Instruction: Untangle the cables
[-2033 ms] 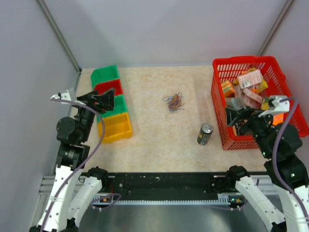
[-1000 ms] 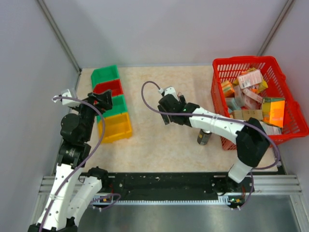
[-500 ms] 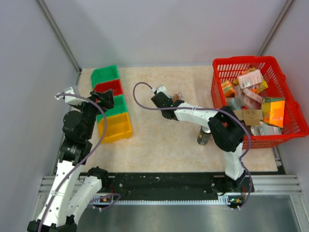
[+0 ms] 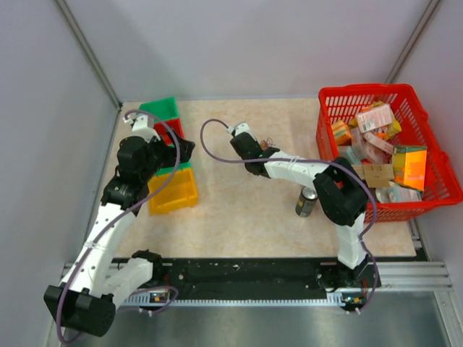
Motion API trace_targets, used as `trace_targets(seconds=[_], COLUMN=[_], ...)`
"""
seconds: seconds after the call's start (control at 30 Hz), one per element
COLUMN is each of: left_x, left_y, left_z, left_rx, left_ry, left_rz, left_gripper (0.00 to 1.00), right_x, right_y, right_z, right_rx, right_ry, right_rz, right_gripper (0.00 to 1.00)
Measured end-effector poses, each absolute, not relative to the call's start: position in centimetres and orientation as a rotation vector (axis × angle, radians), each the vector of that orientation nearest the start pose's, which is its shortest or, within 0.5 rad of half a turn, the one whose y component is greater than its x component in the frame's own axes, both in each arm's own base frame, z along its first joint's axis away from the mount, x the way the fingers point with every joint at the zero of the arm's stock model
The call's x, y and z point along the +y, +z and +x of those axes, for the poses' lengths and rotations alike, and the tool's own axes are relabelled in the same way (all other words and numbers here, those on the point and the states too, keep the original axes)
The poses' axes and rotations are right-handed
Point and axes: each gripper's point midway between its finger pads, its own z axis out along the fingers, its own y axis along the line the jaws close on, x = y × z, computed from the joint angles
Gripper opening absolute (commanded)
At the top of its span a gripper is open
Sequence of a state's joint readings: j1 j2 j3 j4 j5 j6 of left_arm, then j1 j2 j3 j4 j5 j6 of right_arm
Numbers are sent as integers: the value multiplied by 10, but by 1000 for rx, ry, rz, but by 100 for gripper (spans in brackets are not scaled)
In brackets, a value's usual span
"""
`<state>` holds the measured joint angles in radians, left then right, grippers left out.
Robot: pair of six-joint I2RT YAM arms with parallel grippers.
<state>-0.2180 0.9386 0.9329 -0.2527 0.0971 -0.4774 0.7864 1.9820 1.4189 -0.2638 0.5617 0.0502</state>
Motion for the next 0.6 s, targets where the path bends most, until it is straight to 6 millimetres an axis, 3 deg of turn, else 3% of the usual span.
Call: trace_targets(seconds=[0.07, 0.1, 0.3, 0.4, 0.5, 0.6], left_x=[-114, -117, -127, -134, -142, -156], left_y=[285, 285, 274, 267, 260, 256], left_z=[317, 313, 289, 284, 277, 268], left_rx=[1868, 1868, 1882, 1906, 1925, 1924], left_ry=[-612, -632, -732, -782, -850, -951], left_rz=[-149, -141, -117, -112, -94, -54], left_gripper=[87, 87, 87, 71, 71, 75], right_x=[280, 281, 290, 294, 298, 303], right_y=[83, 83, 89, 102, 140, 211], right_z=[409, 409, 400, 386, 360, 331], right_rx=[2178, 2178, 2178, 2178, 2148, 2028], right_ry=[-225, -219, -114, -9, 187, 438], right_rz=[-579, -586, -626, -625, -592, -536], right_gripper=[12, 2, 0, 0, 0, 0])
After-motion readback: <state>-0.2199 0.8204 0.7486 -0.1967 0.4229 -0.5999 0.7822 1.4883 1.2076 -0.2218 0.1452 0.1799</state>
